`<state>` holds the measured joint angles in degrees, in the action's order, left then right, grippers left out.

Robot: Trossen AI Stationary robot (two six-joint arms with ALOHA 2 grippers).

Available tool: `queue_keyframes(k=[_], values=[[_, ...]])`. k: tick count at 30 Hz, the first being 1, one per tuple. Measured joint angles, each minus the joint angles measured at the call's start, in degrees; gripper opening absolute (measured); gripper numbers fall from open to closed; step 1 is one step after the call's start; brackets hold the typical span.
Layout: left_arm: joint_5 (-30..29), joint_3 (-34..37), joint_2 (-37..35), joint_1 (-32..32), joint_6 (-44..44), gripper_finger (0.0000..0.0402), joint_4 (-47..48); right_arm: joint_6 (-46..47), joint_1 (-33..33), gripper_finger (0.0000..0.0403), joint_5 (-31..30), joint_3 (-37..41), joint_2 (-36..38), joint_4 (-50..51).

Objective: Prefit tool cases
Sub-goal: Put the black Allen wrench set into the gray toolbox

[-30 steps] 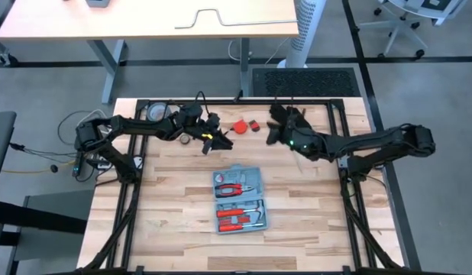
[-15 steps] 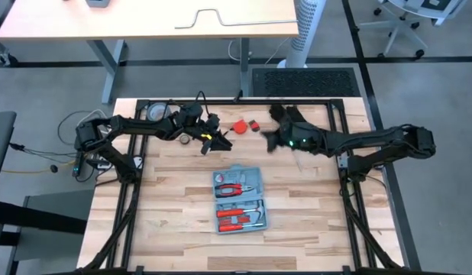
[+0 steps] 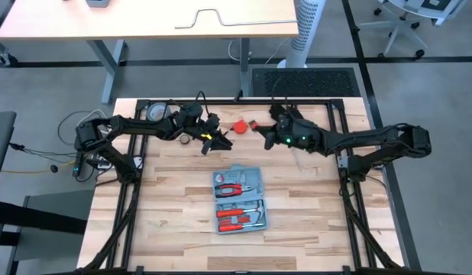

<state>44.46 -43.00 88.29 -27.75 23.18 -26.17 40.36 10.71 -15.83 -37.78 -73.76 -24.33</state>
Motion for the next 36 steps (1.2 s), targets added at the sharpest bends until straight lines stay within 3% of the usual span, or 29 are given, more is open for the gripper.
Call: queue_keyframes(k=[21,36], values=[[-1.53,0.0,0.0,0.0,0.22,0.013,-0.34,0.09,-10.56,0.0011,-2.02,0.0,0.04,0.48],[-1.51,0.0,0.0,0.35,2.75,0.013,-1.99,0.13,-11.0,0.0011,-2.57,0.0,0.04,0.23]])
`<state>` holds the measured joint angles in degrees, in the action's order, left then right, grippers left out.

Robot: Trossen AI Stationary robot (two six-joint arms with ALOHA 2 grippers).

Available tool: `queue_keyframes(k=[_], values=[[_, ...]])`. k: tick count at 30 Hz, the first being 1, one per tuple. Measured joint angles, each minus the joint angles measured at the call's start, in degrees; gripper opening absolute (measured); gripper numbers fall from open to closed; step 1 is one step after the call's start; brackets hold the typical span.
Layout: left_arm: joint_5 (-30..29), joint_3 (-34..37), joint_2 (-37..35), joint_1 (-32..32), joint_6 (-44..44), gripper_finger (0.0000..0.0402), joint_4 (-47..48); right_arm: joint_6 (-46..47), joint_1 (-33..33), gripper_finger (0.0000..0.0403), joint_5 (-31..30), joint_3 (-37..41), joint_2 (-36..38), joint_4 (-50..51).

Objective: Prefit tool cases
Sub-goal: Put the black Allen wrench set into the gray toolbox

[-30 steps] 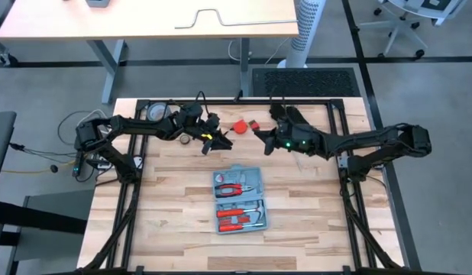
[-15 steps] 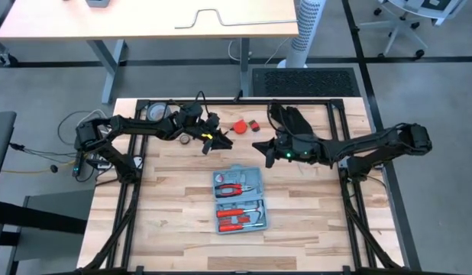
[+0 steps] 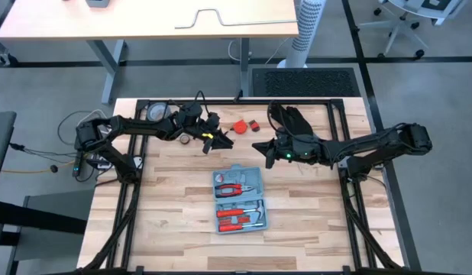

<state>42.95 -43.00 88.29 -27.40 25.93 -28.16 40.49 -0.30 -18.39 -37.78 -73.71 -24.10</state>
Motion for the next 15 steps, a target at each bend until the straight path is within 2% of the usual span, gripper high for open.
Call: queue_keyframes(k=[15], values=[[-0.36,0.0,0.0,0.0,0.7,0.013,0.0,-0.26,0.04,0.0011,0.01,0.0,0.02,0.19]])
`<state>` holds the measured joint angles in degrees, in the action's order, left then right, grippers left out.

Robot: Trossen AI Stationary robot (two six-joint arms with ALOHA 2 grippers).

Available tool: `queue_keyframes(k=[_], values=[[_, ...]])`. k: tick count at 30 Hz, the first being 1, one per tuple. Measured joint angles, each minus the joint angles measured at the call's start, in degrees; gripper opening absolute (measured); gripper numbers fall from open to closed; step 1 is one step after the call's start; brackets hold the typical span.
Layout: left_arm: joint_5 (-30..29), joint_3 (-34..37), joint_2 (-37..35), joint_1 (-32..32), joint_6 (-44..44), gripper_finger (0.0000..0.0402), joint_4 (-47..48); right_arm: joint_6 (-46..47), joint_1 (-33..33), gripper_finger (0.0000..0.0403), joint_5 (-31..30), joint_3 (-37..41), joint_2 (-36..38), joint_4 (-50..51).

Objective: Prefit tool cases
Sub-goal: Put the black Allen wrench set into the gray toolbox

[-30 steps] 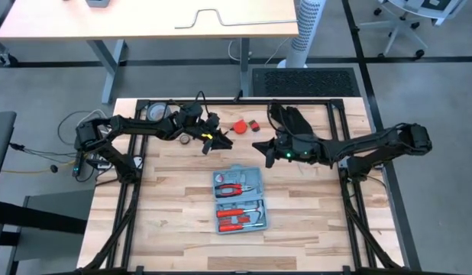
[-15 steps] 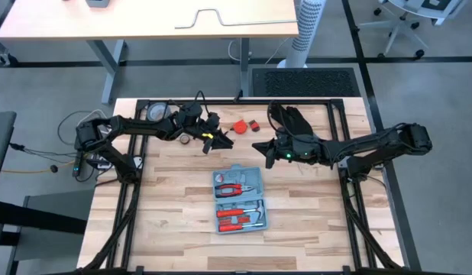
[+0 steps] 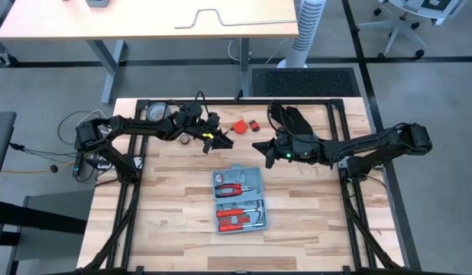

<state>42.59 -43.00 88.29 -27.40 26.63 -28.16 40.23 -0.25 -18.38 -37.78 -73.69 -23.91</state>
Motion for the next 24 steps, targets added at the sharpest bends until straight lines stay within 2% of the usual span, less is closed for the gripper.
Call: queue_keyframes(k=[24], values=[[0.02,0.0,0.0,0.0,-0.96,0.013,0.0,-0.15,0.76,0.0011,0.03,0.0,0.0,-0.02]])
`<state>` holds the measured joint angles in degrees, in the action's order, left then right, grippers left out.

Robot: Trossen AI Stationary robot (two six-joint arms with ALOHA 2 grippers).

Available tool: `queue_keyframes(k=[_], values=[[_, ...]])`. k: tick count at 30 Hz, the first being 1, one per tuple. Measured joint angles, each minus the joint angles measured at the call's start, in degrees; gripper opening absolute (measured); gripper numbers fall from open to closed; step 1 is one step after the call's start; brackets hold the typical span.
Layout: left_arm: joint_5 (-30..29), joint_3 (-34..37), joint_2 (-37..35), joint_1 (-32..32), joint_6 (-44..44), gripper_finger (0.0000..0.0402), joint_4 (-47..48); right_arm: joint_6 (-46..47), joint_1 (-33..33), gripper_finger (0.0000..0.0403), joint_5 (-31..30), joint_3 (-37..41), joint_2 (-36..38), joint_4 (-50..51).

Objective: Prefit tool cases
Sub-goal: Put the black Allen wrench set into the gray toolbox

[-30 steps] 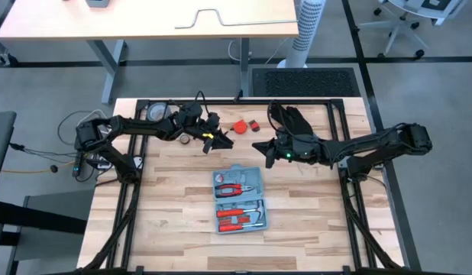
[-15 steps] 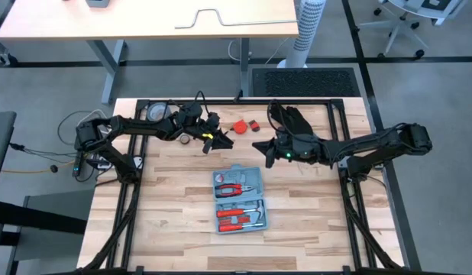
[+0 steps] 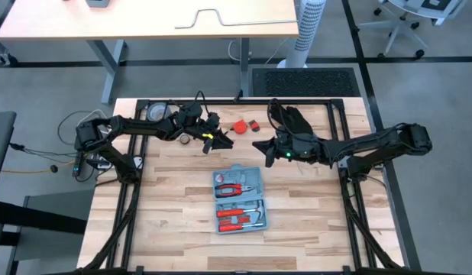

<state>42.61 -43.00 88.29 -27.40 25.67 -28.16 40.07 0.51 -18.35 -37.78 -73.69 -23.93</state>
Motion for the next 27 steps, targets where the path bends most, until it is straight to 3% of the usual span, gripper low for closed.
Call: queue_keyframes(k=[27], values=[[-0.94,0.0,0.0,0.0,0.0,0.013,0.02,-0.18,1.55,0.0011,0.07,0.0,0.0,0.02]])
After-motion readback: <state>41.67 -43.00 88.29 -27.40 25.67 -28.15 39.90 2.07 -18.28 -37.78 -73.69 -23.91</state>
